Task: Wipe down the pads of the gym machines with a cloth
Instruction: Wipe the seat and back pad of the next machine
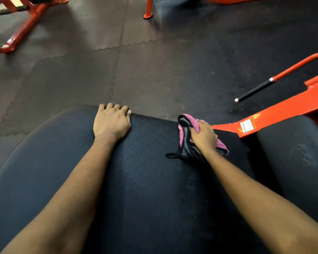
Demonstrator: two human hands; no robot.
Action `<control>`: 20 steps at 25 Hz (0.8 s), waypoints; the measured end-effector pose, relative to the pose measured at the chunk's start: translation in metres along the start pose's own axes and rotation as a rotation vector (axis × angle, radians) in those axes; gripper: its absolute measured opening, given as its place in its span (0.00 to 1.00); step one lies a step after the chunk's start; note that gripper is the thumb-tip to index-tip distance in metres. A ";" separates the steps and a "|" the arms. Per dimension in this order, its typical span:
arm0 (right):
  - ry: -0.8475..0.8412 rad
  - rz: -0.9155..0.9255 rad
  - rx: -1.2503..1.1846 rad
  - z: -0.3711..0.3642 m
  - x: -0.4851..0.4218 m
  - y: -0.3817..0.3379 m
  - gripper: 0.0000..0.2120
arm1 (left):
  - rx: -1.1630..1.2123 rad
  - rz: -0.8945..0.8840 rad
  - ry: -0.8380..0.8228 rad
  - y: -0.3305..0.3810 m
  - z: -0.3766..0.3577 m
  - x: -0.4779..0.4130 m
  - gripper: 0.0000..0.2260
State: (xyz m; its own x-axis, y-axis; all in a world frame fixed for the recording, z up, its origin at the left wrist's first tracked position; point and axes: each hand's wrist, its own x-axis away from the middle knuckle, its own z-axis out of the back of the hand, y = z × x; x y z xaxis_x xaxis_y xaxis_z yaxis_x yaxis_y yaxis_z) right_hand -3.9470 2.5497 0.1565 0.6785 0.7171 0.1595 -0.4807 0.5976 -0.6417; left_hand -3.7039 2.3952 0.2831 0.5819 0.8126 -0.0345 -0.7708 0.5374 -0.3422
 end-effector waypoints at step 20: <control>0.057 0.360 -0.089 -0.016 0.111 -0.062 0.22 | 0.046 -0.017 0.007 -0.001 -0.002 -0.001 0.20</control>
State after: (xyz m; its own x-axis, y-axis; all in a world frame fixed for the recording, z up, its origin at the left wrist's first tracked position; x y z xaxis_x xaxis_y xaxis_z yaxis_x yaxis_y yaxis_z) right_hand -3.8330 2.5865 0.2021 0.5058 0.8530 -0.1292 -0.6461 0.2753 -0.7119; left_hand -3.7030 2.3930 0.2814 0.5963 0.8019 -0.0356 -0.7719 0.5607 -0.2996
